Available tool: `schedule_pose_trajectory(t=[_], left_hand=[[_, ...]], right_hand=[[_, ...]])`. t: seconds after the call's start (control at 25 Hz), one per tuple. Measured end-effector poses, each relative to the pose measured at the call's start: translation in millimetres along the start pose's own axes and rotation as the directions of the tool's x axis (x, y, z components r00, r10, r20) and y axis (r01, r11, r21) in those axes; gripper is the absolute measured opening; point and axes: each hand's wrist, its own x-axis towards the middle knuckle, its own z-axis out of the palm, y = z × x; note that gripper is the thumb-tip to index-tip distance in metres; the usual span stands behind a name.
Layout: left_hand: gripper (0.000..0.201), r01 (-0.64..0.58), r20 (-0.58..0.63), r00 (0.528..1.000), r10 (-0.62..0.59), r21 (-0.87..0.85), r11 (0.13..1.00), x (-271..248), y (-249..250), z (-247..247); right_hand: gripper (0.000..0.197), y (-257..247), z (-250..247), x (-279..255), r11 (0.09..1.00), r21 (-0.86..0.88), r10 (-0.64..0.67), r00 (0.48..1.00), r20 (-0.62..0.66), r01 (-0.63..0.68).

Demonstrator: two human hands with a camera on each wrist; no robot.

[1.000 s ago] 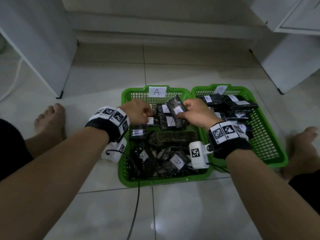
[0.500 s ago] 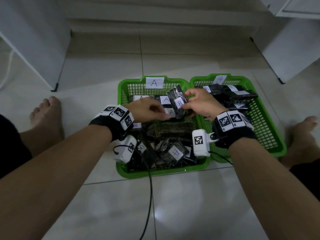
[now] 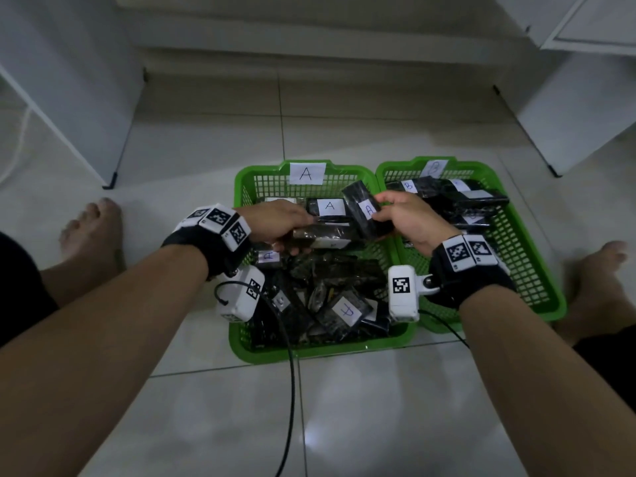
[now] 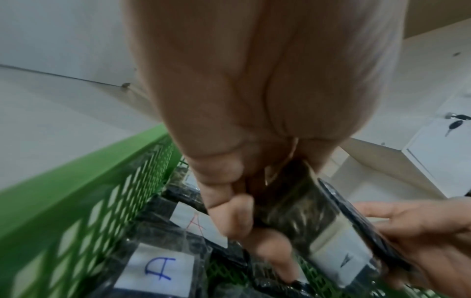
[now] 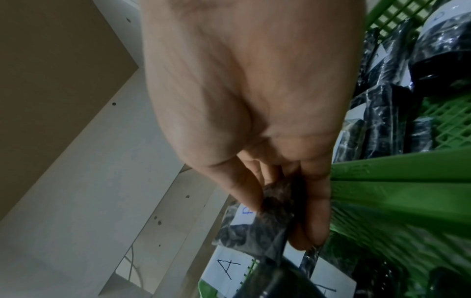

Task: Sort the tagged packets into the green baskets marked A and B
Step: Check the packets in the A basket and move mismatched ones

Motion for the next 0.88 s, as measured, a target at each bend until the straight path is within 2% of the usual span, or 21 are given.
schedule_pose_trajectory(t=[0.12, 0.32, 0.4, 0.44, 0.52, 0.56, 0.68, 0.76, 0.84, 0.88], left_hand=[[0.046, 0.039, -0.092, 0.994, -0.057, -0.195, 0.980, 5, -5, -6], [0.075, 0.006, -0.304, 0.950, -0.066, -0.197, 0.980, -1, -10, -12], [0.069, -0.009, -0.325, 0.940, -0.105, -0.329, 0.944, -3, -10, -15], [0.059, -0.040, -0.298, 0.949, -0.102, -0.435, 0.899, -3, -11, -17], [0.035, -0.126, -0.268, 0.963, -0.039, -0.571, 0.811, -3, -13, -19], [0.031, -0.170, -0.298, 0.954, -0.014, -0.580, 0.797, -2, -15, -20], [0.041, -0.245, -0.482, 0.875, -0.050, -0.528, 0.813, 3, -20, -27], [0.042, -0.296, -0.548, 0.833, -0.075, -0.556, 0.777, 4, -22, -36], [0.048, -0.317, -0.542, 0.840, -0.029, -0.533, 0.785, 4, -22, -43], [0.054, -0.293, -0.516, 0.857, 0.007, -0.476, 0.829, 3, -21, -43]], right_hand=[[0.026, -6, 3, -4, 0.999, 0.043, 0.014, 1.000, 0.014, -0.015], [0.027, -11, 13, -9, 0.972, 0.224, 0.040, 0.988, 0.151, -0.074], [0.029, -8, 19, -5, 0.959, 0.263, 0.060, 0.985, 0.163, -0.102], [0.031, -9, 22, -5, 0.949, 0.292, 0.072, 0.985, 0.159, -0.117], [0.031, -10, 26, -5, 0.924, 0.359, 0.077, 0.983, 0.168, -0.134], [0.031, -11, 27, -4, 0.907, 0.397, 0.065, 0.978, 0.199, -0.141], [0.030, -14, 25, -8, 0.880, 0.458, -0.001, 0.964, 0.264, -0.125], [0.028, -17, 21, -7, 0.901, 0.432, -0.029, 0.985, 0.169, -0.048], [0.024, -19, 17, -9, 0.926, 0.377, -0.029, 0.999, 0.045, 0.010], [0.025, -18, 16, -10, 0.925, 0.381, -0.022, 1.000, 0.013, 0.015]])
